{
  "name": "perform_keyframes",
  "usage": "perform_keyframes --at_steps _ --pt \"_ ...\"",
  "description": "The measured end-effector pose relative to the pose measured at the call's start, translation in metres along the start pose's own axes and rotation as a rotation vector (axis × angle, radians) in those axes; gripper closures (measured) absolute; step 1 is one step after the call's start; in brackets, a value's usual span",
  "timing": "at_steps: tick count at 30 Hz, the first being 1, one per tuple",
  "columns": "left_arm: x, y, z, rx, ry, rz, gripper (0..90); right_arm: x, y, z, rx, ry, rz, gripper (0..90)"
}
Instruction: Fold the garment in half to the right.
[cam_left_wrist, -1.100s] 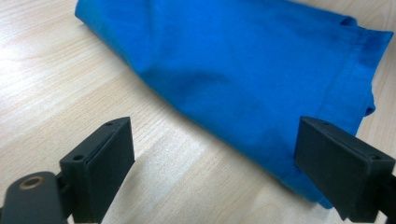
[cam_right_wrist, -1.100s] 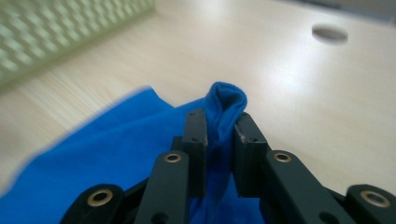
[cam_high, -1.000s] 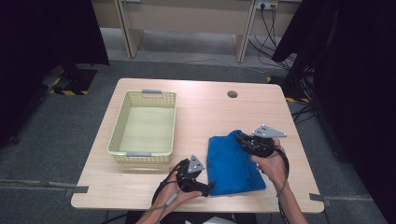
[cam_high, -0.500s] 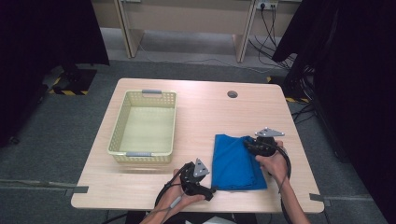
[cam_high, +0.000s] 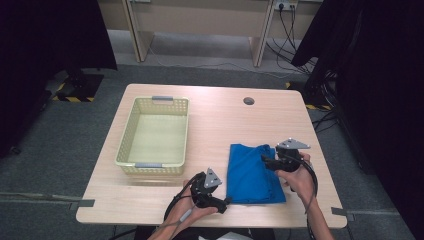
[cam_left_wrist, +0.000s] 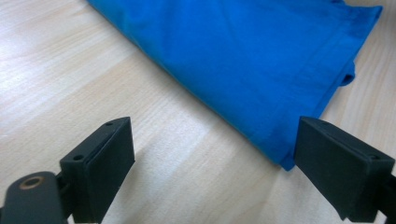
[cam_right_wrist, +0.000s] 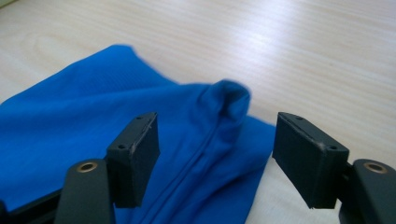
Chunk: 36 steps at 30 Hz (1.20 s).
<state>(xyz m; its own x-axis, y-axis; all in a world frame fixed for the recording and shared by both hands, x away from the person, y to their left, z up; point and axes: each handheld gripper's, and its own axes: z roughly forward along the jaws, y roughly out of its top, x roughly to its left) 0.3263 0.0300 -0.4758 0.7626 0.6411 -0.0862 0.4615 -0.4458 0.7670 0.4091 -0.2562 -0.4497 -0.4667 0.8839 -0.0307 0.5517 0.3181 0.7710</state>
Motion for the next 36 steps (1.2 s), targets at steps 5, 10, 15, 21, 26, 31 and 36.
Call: perform_keyframes --at_steps 5,10,15,21,26,31,36 --pt "0.003 0.000 -0.001 0.000 0.004 -0.005 11.6 0.008 -0.007 -0.008 0.007 0.020 -0.015 29.1" --pt "0.008 -0.001 -0.002 0.001 0.015 -0.014 11.6 0.017 -0.015 -0.009 0.031 0.040 -0.024 27.8" --pt "0.008 -0.001 -0.003 -0.004 0.017 -0.015 11.7 0.016 -0.030 -0.008 0.068 0.023 -0.035 27.9" --pt "0.008 -0.004 0.001 0.020 0.019 -0.007 11.7 0.014 -0.033 -0.010 0.061 0.026 0.003 25.7" --pt "0.005 -0.005 0.003 0.032 0.035 0.017 10.9 0.024 -0.030 -0.020 0.041 0.046 -0.014 23.5" --pt "0.002 -0.005 0.003 0.047 0.059 0.048 10.1 0.034 -0.040 -0.023 0.091 0.052 -0.030 18.7" --pt "0.002 -0.005 0.003 0.047 0.056 0.046 9.6 0.030 -0.046 -0.024 0.089 0.057 -0.003 16.5"
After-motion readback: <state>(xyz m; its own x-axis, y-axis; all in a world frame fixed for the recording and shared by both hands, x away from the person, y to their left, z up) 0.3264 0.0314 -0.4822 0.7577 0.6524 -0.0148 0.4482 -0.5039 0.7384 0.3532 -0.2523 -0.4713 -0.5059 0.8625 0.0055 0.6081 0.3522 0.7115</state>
